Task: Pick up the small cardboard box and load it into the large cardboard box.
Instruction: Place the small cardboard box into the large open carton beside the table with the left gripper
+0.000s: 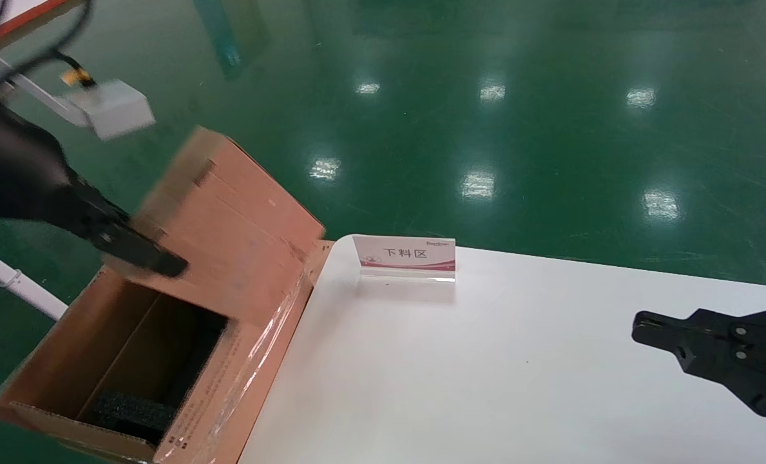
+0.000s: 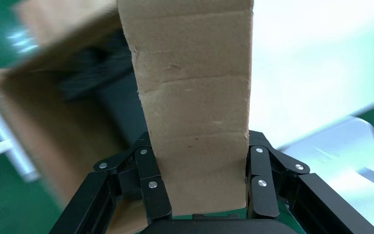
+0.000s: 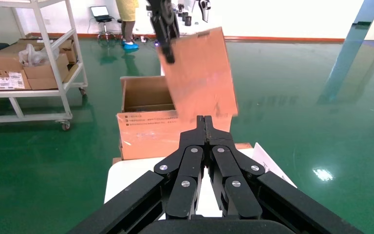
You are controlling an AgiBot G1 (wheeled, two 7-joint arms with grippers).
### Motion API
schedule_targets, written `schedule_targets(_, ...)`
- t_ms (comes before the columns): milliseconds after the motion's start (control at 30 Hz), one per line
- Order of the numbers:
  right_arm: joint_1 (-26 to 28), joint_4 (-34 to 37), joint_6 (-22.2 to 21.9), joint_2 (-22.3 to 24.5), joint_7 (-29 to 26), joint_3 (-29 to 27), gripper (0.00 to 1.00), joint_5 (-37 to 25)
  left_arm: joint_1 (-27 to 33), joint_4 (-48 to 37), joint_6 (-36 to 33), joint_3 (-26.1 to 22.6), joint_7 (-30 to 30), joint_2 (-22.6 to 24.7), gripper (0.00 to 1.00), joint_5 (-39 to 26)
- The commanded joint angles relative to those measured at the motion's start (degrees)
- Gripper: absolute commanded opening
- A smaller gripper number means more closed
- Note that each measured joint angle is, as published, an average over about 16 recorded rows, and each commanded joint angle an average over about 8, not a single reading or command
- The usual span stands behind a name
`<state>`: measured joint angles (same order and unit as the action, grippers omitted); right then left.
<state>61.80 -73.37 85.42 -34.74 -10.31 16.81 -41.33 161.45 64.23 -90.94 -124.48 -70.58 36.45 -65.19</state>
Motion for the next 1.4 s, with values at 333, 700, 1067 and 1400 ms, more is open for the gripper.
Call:
schedule_targets(333, 0.01, 0.0, -0.02, 0.01, 0.02, 0.04, 0.0, 0.02, 4.33, -10.31, -0.57, -7.82, 6.06, 0.64, 0.0, 0.28)
schedule_targets(700, 0.02, 0.0, -0.03, 0.03, 0.04, 0.07, 0.0, 0.05, 3.71, -14.52, -0.65, -20.87, 10.5, 2.6, 0.0, 4.03)
schedule_targets(1067, 0.02, 0.0, -0.05, 0.04, 0.05, 0.11, 0.0, 0.07, 1.53, -17.95, 0.75, -30.83, 12.14, 2.61, 0.0, 7.44)
schedule_targets(1400, 0.03, 0.0, -0.06, 0.06, 0.07, 0.14, 1.0, 0.1, -2.52, -18.65, 3.39, -32.33, 11.11, 2.09, 0.0, 7.95)
